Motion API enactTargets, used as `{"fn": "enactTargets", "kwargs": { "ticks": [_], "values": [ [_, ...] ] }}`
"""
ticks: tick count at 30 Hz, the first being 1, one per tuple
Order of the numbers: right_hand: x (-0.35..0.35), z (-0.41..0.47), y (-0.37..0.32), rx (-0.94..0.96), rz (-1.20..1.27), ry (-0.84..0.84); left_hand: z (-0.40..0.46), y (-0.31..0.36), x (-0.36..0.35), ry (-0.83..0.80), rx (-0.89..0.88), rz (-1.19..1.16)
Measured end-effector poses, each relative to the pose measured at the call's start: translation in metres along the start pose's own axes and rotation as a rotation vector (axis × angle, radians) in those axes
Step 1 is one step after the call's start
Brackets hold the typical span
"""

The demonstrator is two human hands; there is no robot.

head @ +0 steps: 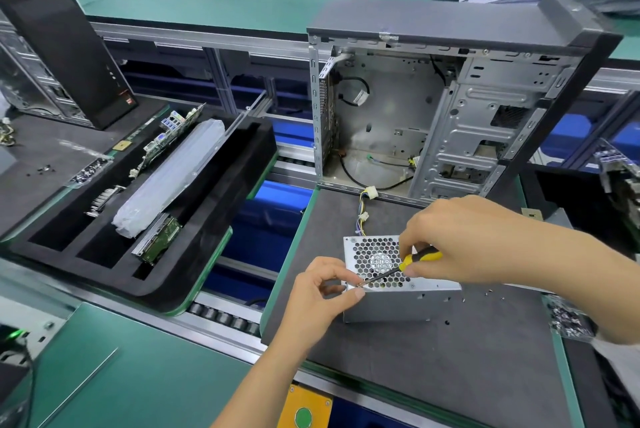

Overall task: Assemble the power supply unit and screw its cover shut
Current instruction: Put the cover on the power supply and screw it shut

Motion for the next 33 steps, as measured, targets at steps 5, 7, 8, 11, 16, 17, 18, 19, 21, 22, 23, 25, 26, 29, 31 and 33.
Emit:
{"fn": "enactTargets", "kwargs": {
  "ticks": [5,7,8,11,16,17,18,19,21,22,23,25,26,29,31,33],
  "values": [
    [0.026,0.017,-0.022,0.045,-0.325,0.057,-0.001,0.005,-0.001,0.001,0.008,0.003],
    [0.031,0.028,-0.031,0.065,-0.441,0.075,-0.001,0.006,-0.001,0.004,0.014,-0.004],
    [0.032,0.031,-0.034,0.073,-0.477,0.073,-0.001,0.007,-0.001,0.005,0.013,-0.008],
    [0.036,0.032,-0.039,0.091,-0.537,0.037,-0.001,0.007,-0.002,-0.005,0.002,-0.013],
    [0.036,0.025,-0.035,0.045,-0.456,-0.018,-0.006,0.000,-0.001,-0.019,0.003,-0.034],
    [0.037,0.023,-0.035,0.036,-0.432,-0.030,-0.006,-0.002,-0.001,-0.022,0.006,-0.047],
    [0.039,0.021,-0.035,0.029,-0.412,-0.040,-0.007,-0.002,-0.002,-0.024,0.007,-0.055],
    [0.041,0.019,-0.034,0.022,-0.399,-0.045,-0.007,-0.003,-0.001,-0.024,0.007,-0.055],
    [0.044,0.017,-0.032,0.012,-0.399,-0.034,-0.007,-0.003,0.000,-0.024,0.007,-0.046],
    [0.045,0.016,-0.031,0.008,-0.408,-0.024,-0.006,-0.003,0.000,-0.022,0.007,-0.041],
    [0.046,0.016,-0.030,0.007,-0.417,-0.013,-0.006,-0.002,0.000,-0.021,0.007,-0.035],
    [0.046,0.015,-0.029,0.007,-0.436,-0.001,-0.006,-0.002,-0.001,-0.018,0.004,-0.027],
    [0.046,0.016,-0.029,0.008,-0.439,-0.003,-0.007,-0.001,-0.002,-0.017,0.004,-0.027],
    [0.042,0.019,-0.031,0.006,-0.439,-0.016,-0.006,0.000,-0.002,-0.010,0.001,-0.033],
    [0.039,0.021,-0.032,0.009,-0.445,-0.007,-0.006,0.000,-0.002,-0.007,-0.003,-0.027],
    [0.037,0.023,-0.032,0.011,-0.454,0.005,-0.006,0.001,-0.003,-0.008,0.003,-0.036]
  ]
}}
Point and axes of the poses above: each hand's wrist, its own z-axis towards the middle knuckle, its own x-axis out of the back of the hand, y = z × x, the point moved 1 cm from there along z, towards the middle knuckle, and after that the axes turned 10 degrees about -y, right-handed, at the moved point
